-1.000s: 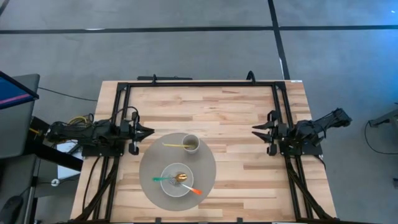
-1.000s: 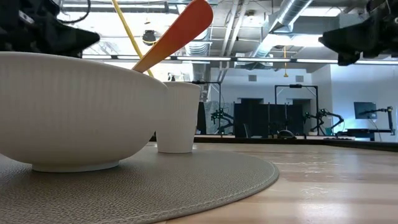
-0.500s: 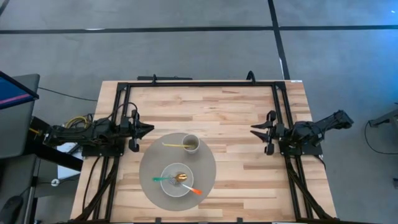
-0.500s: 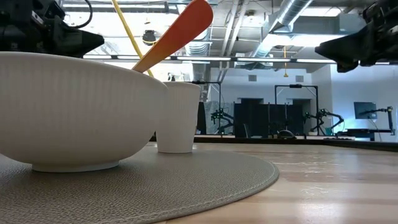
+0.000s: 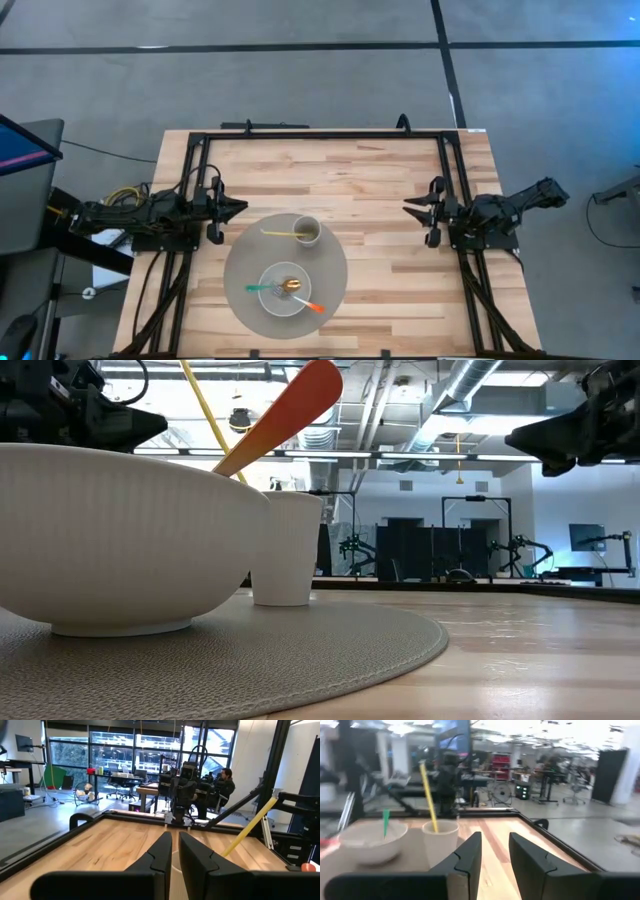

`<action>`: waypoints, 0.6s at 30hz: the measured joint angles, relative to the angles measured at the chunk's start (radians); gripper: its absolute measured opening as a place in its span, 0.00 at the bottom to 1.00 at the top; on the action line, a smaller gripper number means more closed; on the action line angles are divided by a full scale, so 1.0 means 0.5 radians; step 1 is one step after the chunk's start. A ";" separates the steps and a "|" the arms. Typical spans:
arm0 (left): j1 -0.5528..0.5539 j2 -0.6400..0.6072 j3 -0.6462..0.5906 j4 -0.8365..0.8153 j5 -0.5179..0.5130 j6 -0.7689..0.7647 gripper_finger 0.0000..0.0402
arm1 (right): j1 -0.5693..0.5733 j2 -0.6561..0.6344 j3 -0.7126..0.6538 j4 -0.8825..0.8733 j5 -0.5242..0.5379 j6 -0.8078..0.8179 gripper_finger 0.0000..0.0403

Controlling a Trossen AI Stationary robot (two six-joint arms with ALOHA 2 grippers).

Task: Pick & Place Utensil
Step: Return to Home Position

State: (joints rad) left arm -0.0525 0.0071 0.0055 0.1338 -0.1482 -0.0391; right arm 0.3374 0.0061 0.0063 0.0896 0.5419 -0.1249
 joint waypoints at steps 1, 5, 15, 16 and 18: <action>0.000 0.000 0.000 0.002 0.000 0.000 0.09 | 0.000 -0.001 0.000 0.019 0.039 0.039 0.23; 0.000 0.000 0.000 0.005 0.000 0.000 0.09 | 0.001 -0.003 0.000 0.017 0.121 0.104 0.23; 0.000 0.001 0.000 0.006 0.000 0.000 0.09 | 0.002 0.000 -0.001 0.015 0.121 0.110 0.23; 0.000 0.001 0.000 0.007 0.000 0.000 0.09 | 0.001 0.000 -0.001 0.016 0.121 0.110 0.23; 0.000 0.001 0.000 0.007 0.000 0.000 0.09 | 0.002 0.000 -0.002 0.016 0.121 0.110 0.23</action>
State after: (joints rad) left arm -0.0525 0.0074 0.0055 0.1373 -0.1482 -0.0391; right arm 0.3382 0.0059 0.0055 0.0975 0.6025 -0.0700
